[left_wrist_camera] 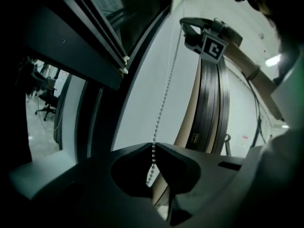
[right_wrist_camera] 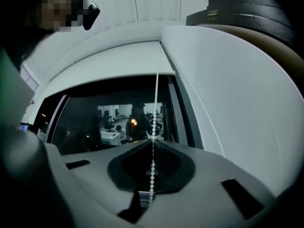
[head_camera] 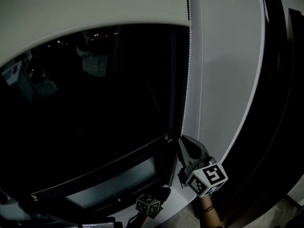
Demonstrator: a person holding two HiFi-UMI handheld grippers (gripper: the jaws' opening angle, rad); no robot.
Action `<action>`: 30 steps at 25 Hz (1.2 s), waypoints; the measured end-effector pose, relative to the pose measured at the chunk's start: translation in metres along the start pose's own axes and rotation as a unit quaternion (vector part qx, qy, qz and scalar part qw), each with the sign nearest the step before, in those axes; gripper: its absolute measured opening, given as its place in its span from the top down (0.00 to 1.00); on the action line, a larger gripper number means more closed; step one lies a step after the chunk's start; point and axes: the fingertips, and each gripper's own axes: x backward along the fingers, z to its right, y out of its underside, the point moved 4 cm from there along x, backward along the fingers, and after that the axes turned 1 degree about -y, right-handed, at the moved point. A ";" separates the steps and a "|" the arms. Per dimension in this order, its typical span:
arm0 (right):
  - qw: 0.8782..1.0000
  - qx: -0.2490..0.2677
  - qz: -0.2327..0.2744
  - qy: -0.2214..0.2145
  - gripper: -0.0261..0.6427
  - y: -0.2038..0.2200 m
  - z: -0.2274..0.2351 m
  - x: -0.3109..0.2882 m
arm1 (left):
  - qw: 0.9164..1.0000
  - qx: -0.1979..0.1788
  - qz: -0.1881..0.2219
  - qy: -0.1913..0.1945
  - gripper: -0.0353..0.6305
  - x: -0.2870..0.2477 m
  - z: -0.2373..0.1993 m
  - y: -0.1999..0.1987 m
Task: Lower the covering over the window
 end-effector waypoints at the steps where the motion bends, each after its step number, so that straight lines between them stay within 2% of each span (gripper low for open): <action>1: 1.000 0.007 -0.005 0.004 0.94 0.004 0.002 0.002 | 1.000 0.020 0.019 0.012 0.93 0.005 0.001 -0.004; 3: 0.999 0.024 -0.042 0.014 0.94 0.027 0.006 0.005 | 0.996 0.046 0.075 0.021 0.92 0.017 0.002 -0.016; 4: 0.997 0.028 -0.067 0.021 0.94 0.047 0.009 0.009 | 0.994 0.044 0.103 0.017 0.92 0.024 0.001 -0.026; 8: 0.989 -0.014 -0.141 0.048 0.94 0.133 0.016 0.039 | 0.983 -0.042 0.180 0.015 0.92 0.045 0.009 -0.090; 12: 0.975 -0.019 -0.215 0.056 0.94 0.200 0.007 0.061 | 0.962 -0.117 0.244 0.037 0.92 0.063 0.032 -0.174; 16: 0.957 -0.044 -0.282 0.052 0.94 0.258 -0.004 0.080 | 0.948 -0.176 0.258 0.063 0.88 0.060 0.064 -0.235; 20: 0.935 -0.076 -0.343 0.050 0.94 0.310 -0.021 0.107 | 0.938 -0.196 0.271 0.090 0.84 0.050 0.082 -0.274; 23: 0.929 -0.109 -0.350 0.054 0.94 0.326 -0.030 0.122 | 0.932 -0.202 0.285 0.098 0.84 0.047 0.086 -0.286; 27: 0.929 -0.112 -0.350 0.051 0.94 0.326 -0.031 0.126 | 0.927 -0.217 0.286 0.106 0.84 0.043 0.093 -0.288; 30: 0.927 -0.128 -0.347 0.056 0.94 0.330 -0.029 0.132 | 0.925 -0.218 0.295 0.098 0.91 0.051 0.097 -0.288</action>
